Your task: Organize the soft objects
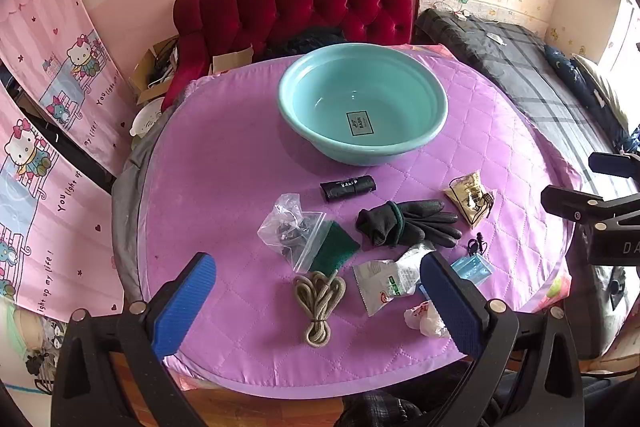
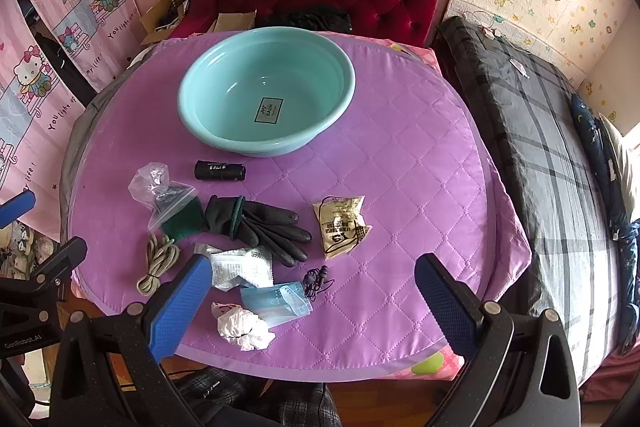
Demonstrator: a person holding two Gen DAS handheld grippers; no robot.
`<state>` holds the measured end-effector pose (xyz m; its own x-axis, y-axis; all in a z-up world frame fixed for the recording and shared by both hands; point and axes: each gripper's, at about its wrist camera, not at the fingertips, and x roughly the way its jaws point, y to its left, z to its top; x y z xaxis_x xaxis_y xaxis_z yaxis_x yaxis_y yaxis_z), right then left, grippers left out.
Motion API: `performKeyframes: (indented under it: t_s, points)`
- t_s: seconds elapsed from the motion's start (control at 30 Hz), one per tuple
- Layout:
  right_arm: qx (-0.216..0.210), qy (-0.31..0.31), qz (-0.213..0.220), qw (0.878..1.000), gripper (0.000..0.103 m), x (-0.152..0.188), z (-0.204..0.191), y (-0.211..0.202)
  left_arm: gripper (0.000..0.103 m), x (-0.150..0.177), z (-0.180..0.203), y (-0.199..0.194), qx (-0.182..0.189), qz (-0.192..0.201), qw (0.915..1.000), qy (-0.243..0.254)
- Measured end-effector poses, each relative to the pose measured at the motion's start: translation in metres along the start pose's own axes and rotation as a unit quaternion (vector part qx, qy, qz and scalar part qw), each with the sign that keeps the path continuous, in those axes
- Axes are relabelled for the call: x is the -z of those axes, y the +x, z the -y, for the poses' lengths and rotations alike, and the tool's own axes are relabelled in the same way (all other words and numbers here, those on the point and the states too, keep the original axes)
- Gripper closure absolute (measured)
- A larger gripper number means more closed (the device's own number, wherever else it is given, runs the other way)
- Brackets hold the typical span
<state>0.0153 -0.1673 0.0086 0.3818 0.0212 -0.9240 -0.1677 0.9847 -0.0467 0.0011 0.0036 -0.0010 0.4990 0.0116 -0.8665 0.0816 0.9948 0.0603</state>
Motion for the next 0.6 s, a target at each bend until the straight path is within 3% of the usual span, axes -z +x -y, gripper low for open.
performKeyframes:
  t_s: [0.6]
  points:
    - [-0.001,0.007,-0.006,1.0,0.0,-0.0021,0.0057,0.006,0.0,0.0014,-0.0025,0.0091,-0.003,-0.008,1.0,-0.005]
